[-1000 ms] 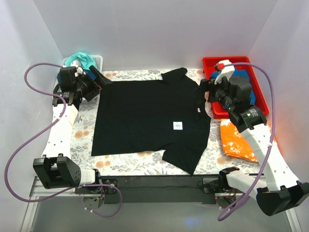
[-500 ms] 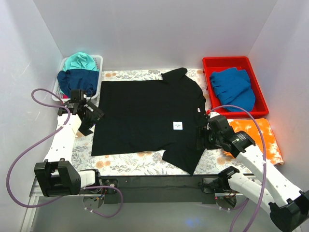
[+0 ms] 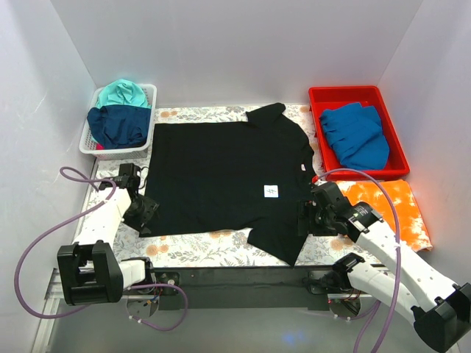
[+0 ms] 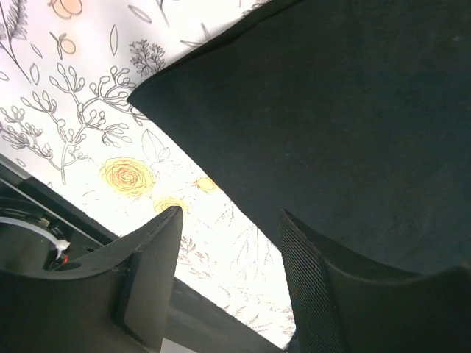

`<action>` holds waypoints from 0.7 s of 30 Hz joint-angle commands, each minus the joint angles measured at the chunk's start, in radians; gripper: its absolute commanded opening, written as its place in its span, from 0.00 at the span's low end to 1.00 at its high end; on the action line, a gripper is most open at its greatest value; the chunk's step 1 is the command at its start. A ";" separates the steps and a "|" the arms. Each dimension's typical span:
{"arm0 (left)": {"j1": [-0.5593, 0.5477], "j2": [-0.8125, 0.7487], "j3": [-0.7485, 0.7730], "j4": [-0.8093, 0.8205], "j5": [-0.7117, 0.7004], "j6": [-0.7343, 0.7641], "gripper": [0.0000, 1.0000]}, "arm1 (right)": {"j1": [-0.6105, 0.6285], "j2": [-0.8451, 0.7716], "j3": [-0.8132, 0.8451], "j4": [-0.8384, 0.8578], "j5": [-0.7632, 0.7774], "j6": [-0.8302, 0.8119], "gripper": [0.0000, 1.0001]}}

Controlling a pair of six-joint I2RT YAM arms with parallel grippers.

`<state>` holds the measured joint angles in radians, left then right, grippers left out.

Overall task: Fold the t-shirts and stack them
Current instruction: Flatten the tshirt out

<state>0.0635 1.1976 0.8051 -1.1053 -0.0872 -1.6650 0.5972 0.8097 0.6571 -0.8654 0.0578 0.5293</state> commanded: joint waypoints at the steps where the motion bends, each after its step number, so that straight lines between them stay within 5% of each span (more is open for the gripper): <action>1: 0.002 -0.053 -0.032 0.036 0.017 -0.065 0.53 | 0.012 -0.007 -0.025 0.017 -0.019 0.029 0.79; 21: 0.134 0.020 -0.066 0.071 -0.068 -0.122 0.48 | 0.012 0.006 -0.054 0.051 -0.050 0.003 0.79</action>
<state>0.1875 1.2118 0.7319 -1.0443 -0.1131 -1.7710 0.6037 0.8124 0.5838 -0.8352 0.0181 0.5430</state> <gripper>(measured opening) 0.486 0.788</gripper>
